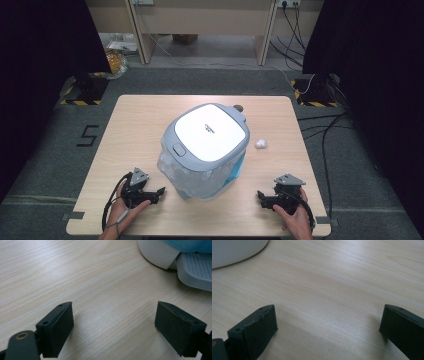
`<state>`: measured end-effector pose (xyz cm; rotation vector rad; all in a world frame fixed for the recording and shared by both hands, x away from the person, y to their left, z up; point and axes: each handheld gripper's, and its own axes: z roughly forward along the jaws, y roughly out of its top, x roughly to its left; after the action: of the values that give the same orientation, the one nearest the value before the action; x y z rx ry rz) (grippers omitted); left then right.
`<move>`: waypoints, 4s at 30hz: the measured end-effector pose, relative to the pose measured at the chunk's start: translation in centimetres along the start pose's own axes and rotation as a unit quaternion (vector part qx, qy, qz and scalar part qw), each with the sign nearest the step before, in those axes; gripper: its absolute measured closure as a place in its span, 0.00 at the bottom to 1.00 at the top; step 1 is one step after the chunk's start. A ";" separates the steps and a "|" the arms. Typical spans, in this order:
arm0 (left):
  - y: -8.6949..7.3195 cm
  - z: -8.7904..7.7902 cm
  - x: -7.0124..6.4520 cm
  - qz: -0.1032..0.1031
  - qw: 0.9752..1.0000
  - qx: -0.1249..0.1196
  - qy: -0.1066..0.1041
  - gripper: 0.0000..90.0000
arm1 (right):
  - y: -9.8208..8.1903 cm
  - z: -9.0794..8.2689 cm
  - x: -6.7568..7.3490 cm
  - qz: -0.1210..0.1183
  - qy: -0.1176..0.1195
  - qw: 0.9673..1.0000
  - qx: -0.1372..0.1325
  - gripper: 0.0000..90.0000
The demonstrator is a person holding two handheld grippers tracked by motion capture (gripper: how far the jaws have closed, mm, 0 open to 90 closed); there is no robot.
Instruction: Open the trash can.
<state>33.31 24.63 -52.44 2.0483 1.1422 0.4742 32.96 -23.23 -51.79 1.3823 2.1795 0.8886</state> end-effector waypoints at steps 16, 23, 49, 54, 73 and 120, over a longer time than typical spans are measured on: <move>1.9 0.0 0.7 -0.048 0.997 -0.050 -0.016 0.21 | 1.8 -1.0 2.1 -0.014 0.019 0.998 -0.050 0.18; 3.5 0.7 0.6 -0.048 0.997 -0.056 -0.032 0.20 | 4.2 -0.5 4.0 -0.035 0.033 0.997 -0.067 0.18; 2.8 2.4 -1.9 -0.029 0.998 -0.029 -0.042 0.28 | 7.6 3.7 4.1 -0.012 0.045 0.996 -0.082 0.24; 2.8 2.6 -2.0 -0.036 0.997 -0.028 -0.054 0.26 | 9.4 4.6 4.6 -0.026 0.021 0.997 -0.075 0.37; 3.2 3.3 -1.9 -0.042 0.997 -0.024 -0.058 0.18 | 13.5 9.1 3.8 0.000 0.059 0.995 -0.083 0.40; 4.2 2.0 -9.7 0.050 0.981 -0.071 -0.175 0.30 | 7.7 3.3 0.8 -0.013 0.017 0.997 -0.072 0.20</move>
<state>31.77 14.21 -50.38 1.9724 0.7749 0.2224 39.70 -19.23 -48.80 1.2754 2.1070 1.0449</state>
